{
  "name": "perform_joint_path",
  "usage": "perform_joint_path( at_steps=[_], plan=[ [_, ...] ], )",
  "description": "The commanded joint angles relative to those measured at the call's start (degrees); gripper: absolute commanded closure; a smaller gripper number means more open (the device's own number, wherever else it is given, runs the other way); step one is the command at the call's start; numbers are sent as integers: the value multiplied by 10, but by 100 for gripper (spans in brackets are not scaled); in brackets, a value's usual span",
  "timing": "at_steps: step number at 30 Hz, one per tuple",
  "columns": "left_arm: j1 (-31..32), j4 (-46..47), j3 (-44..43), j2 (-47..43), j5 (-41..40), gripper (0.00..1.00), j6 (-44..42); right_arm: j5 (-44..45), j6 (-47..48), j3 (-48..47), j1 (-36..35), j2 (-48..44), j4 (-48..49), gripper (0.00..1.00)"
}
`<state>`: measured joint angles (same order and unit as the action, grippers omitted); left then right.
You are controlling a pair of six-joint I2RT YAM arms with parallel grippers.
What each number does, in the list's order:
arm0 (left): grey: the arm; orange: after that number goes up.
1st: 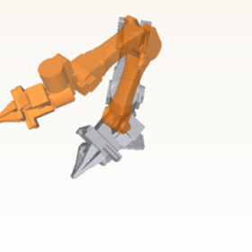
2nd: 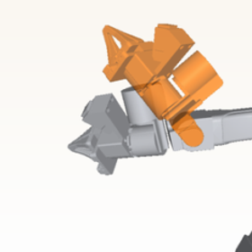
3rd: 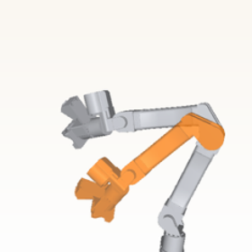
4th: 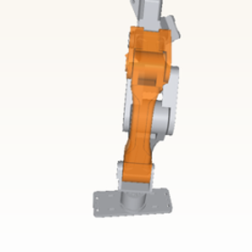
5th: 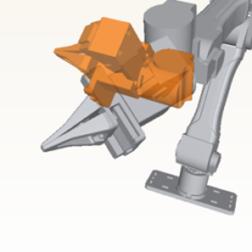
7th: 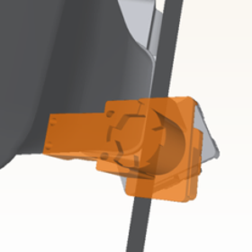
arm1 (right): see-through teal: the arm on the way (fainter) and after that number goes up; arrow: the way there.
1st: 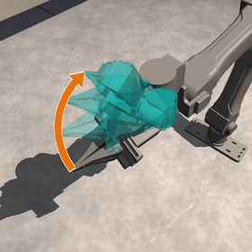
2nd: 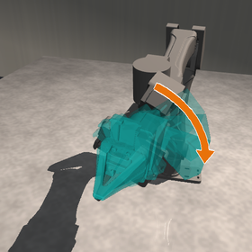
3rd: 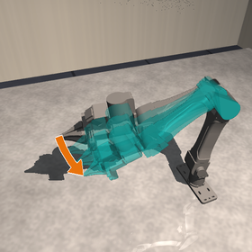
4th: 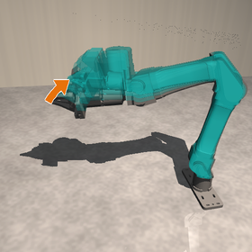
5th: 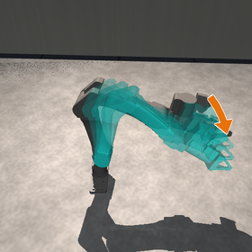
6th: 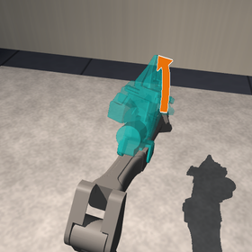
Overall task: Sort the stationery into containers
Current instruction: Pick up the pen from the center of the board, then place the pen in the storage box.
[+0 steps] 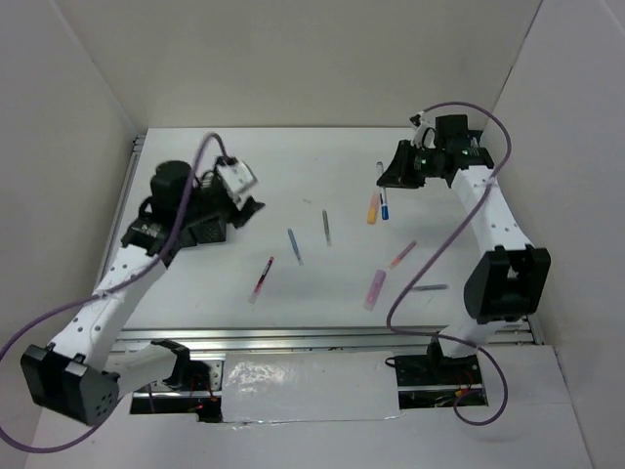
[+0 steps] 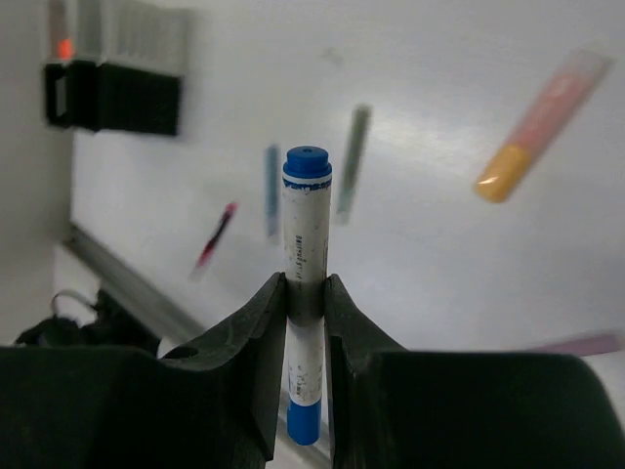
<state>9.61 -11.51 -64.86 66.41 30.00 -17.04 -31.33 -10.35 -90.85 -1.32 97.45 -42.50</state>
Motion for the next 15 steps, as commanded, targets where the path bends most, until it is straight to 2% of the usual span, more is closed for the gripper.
perform_joint_path(
  at_steps=[1,2,3,4,6,7,9,13,15],
  plan=[
    [137,63,74,-68,-42,21,-237,-138,-26,69,-10,-74,38,100],
    [171,78,95,-80,-60,21,-269,-154,-29,106,-14,-103,43,100],
    [210,93,141,-93,-105,21,-340,-173,-41,124,-15,-117,56,100],
    [287,143,168,-117,-135,21,-377,-177,-45,140,-17,-131,61,100],
    [361,208,253,-146,-202,22,-494,-179,-49,185,-23,-163,73,100],
    [417,268,277,-150,-212,22,-525,-182,-50,213,-24,-171,78,100],
    [469,303,304,-138,-216,22,-582,-196,-57,237,-25,-193,91,100],
    [501,407,322,-93,-176,22,-651,-229,-61,267,-32,-204,94,100],
    [513,405,311,-59,-150,21,-665,-226,-62,266,-39,-205,93,100]
  ],
)
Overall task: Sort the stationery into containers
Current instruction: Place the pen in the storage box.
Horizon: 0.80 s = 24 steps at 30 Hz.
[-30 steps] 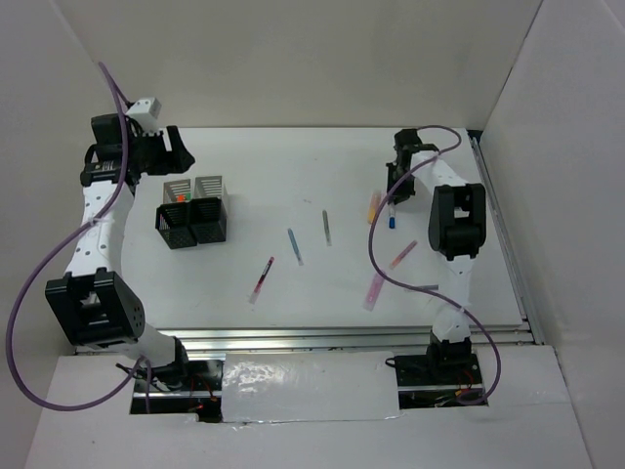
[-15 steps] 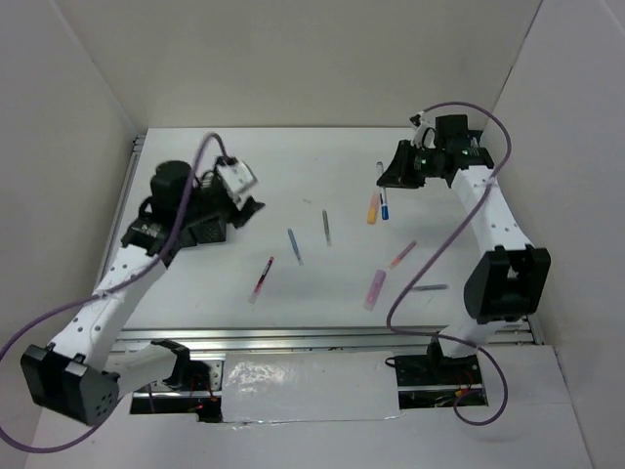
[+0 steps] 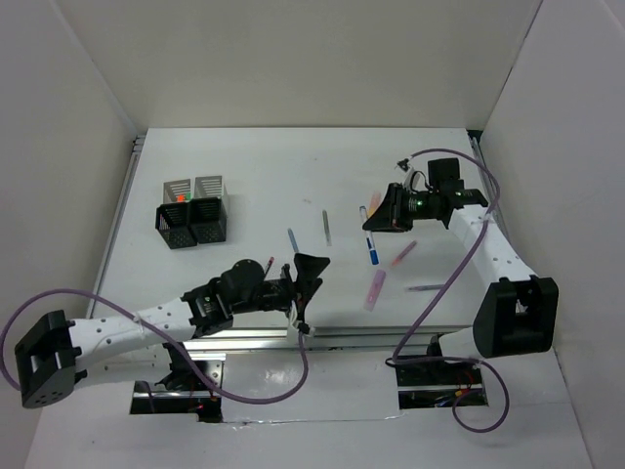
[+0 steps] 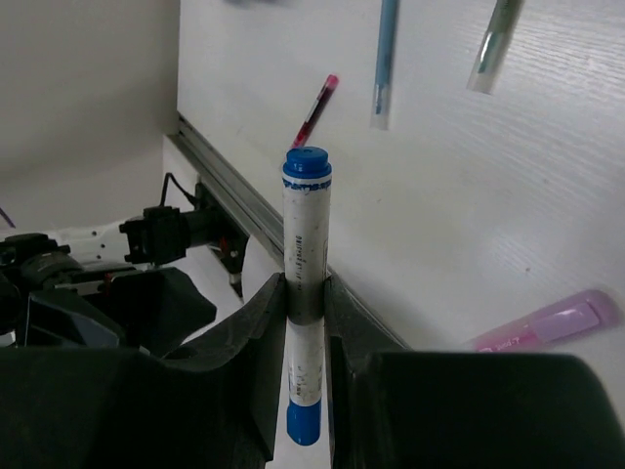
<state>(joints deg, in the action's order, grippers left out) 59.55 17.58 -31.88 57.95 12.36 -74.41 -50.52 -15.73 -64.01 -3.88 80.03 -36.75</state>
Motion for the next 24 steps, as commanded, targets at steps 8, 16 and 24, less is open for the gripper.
perform_joint_path(
  at_steps=[8,16,24],
  plan=[
    [55,129,-66,138,21,25,-136,-30,-16,-23,-34,-3,35,100],
    [51,177,-100,224,-22,27,-154,-34,-25,-33,-45,17,34,100],
    [43,199,-134,273,-28,27,-153,-35,-36,-27,-51,21,41,100]
  ],
)
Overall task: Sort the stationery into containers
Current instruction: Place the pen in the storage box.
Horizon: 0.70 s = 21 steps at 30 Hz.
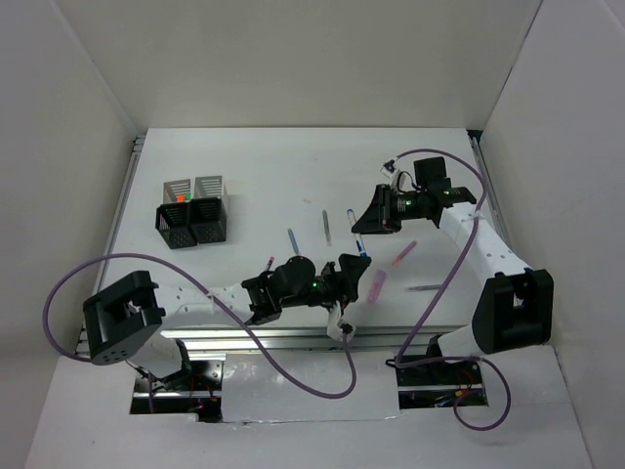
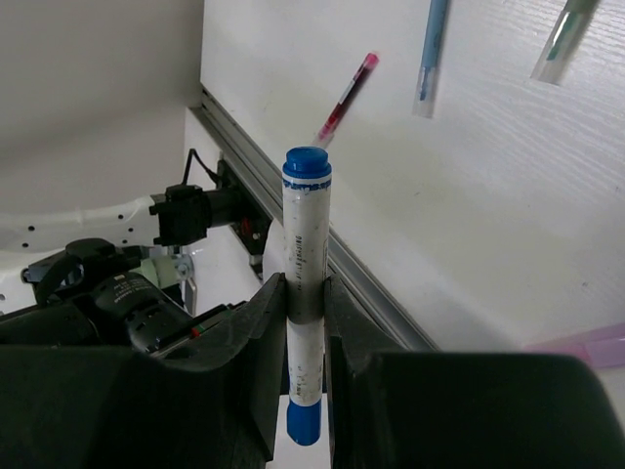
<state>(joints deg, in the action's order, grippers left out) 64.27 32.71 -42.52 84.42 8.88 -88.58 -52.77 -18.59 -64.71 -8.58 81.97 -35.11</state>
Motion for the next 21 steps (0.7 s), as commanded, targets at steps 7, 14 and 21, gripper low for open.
perform_joint_path(
  at_steps=[7,14,21],
  plan=[
    [-11,50,-42,40,2,44,-22,-15,-11,-15,-6,3,28,100],
    [-13,60,-52,60,-3,51,-30,-5,-6,-12,-24,6,25,100],
    [-12,83,-41,56,-18,77,-23,-11,2,-21,-24,14,21,100]
  ],
)
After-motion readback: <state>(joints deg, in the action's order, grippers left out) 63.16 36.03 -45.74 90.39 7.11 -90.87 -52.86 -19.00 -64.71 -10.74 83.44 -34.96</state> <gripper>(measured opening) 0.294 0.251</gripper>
